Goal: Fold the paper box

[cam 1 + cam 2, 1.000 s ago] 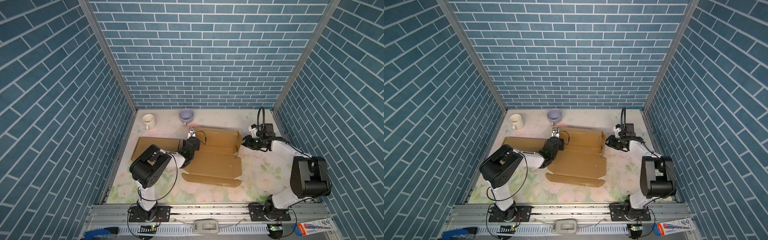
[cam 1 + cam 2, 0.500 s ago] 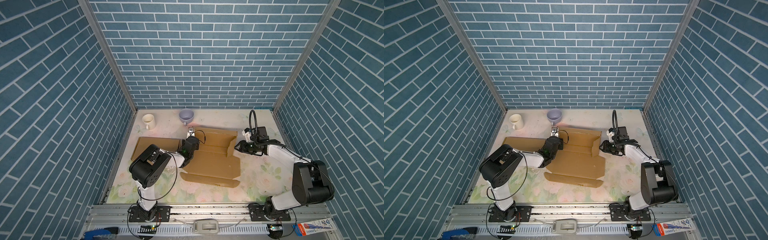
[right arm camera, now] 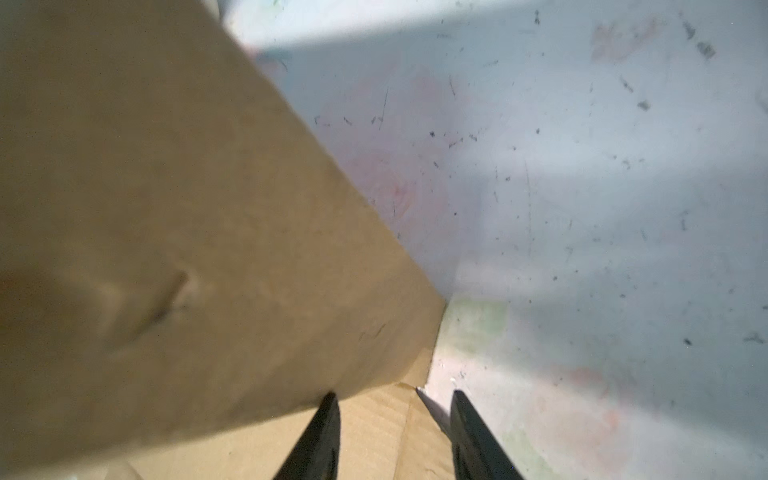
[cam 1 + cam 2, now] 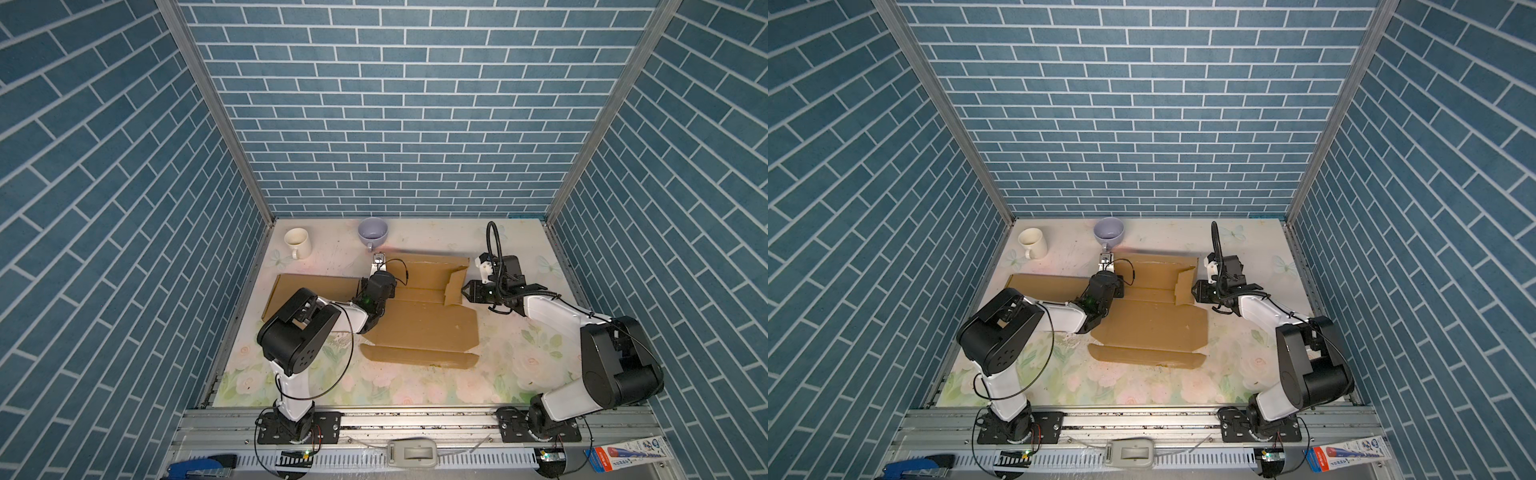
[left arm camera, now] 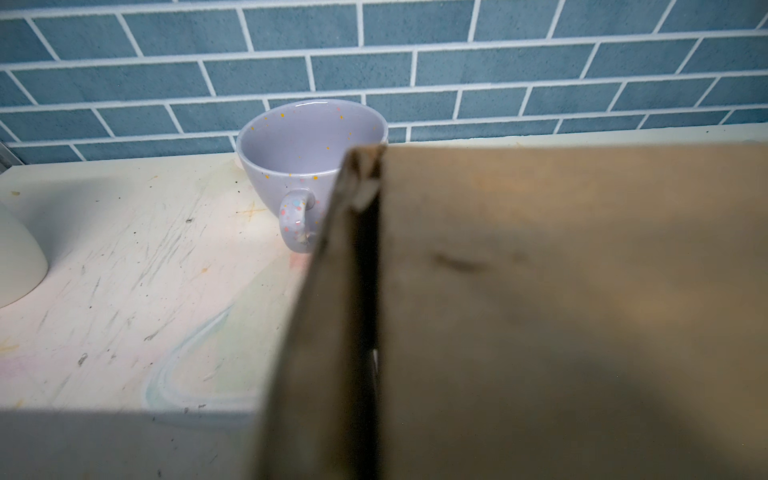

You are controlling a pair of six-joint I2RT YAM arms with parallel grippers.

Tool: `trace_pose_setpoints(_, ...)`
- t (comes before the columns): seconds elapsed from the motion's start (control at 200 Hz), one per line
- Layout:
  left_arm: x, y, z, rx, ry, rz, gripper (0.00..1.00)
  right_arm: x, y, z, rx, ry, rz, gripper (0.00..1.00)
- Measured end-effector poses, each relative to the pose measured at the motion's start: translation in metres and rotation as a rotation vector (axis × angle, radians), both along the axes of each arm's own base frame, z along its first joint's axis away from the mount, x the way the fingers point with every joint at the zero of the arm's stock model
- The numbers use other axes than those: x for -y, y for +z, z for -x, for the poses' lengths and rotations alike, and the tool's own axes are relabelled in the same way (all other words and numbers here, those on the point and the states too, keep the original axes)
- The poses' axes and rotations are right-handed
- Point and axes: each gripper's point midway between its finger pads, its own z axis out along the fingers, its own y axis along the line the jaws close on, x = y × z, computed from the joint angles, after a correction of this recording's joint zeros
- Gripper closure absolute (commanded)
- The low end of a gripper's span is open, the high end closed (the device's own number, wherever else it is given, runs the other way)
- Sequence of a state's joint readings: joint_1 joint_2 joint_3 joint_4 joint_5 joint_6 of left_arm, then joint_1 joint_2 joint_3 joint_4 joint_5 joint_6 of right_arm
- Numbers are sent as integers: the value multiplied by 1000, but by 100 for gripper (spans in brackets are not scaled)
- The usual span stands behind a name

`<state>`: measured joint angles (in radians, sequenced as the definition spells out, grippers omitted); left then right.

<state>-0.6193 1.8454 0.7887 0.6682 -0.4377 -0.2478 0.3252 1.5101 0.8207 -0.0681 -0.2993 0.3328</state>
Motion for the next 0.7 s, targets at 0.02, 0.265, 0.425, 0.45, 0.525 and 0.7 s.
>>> trace_pose_setpoints(0.02,0,0,0,0,1,-1,100,0,1,-1,6,-3,2,56)
trace_pose_setpoints(0.265,-1,0,0,-1,7,0,100,-1,3,-6,48,-5,24,56)
trace_pose_setpoints(0.425,-1,0,-1,-2,6,0,100,-2,-2,-1,53,9,39,59)
trace_pose_setpoints(0.45,-1,0,-1,-3,5,0,100,-3,-2,0,52,15,39,60)
trace_pose_setpoints(0.525,0,0,-1,-4,2,1,100,-8,-5,5,47,33,41,61)
trace_pose_setpoints(0.7,0,0,-1,-4,1,1,100,-9,-14,11,37,38,51,61)
